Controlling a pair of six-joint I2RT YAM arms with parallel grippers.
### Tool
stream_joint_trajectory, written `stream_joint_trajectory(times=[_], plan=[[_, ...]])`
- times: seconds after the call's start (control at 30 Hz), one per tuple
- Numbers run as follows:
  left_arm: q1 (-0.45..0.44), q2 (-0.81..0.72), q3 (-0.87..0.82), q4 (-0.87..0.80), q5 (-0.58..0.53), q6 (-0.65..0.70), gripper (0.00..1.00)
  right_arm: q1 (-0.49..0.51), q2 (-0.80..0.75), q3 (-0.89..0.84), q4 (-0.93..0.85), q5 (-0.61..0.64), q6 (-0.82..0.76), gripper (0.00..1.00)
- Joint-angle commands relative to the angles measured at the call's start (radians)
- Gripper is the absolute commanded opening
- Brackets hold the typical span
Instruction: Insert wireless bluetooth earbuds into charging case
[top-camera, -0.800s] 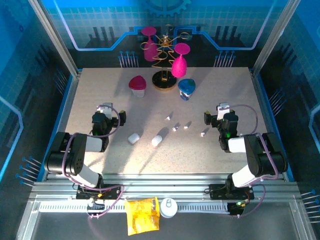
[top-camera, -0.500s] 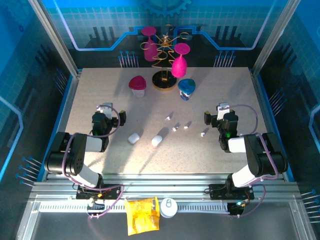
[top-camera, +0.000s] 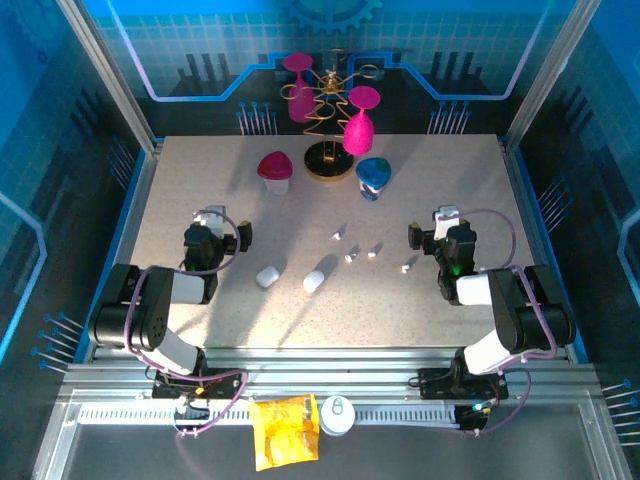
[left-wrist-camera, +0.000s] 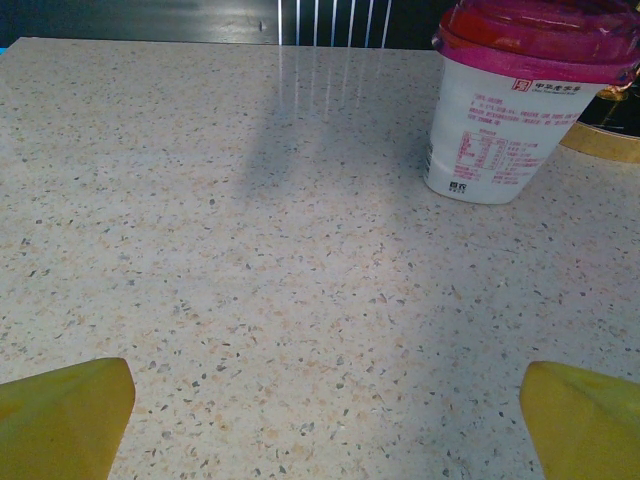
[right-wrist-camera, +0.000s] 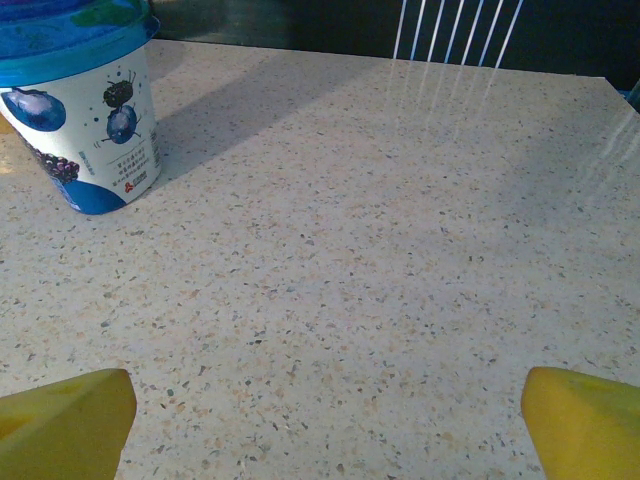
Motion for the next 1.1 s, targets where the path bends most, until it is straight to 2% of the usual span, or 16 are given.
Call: stream_joint_trajectory(times=[0.0,0.13,0.23,0.4,0.57,0.73,0.9,1.07], plan=[[0.006,0.000,0.016,0.004,0.004,-0.010,0.99,0.011,0.009,0.019,0.022,0.001,-0.015,1.00],[0.006,-0.047,-0.013,0.021,-0.024,-0.021,0.99,0.013,-0.036,0.011,0.002,0.003,-0.016,1.00],[0.005,-0.139,-0.030,-0.035,-0.030,-0.018,0.99,0.014,-0.121,0.008,-0.073,0.001,-0.017,1.00],[-0.008,-0.366,-0.006,-0.271,-0.052,-0.019,0.99,0.026,-0.313,0.013,-0.260,-0.017,-0.003,1.00],[-0.062,-0.540,0.058,-0.507,-0.037,-0.001,0.99,0.081,-0.474,0.055,-0.472,-0.080,-0.016,1.00],[-0.175,-0.639,0.136,-0.725,-0.039,-0.007,0.99,0.214,-0.560,0.102,-0.622,-0.156,-0.027,1.00],[-0.342,-0.679,0.166,-0.892,-0.040,0.000,0.99,0.355,-0.570,0.118,-0.691,-0.180,-0.001,1.00],[-0.505,-0.705,0.120,-0.934,-0.070,-0.043,0.99,0.379,-0.590,0.082,-0.636,-0.199,0.116,1.00]])
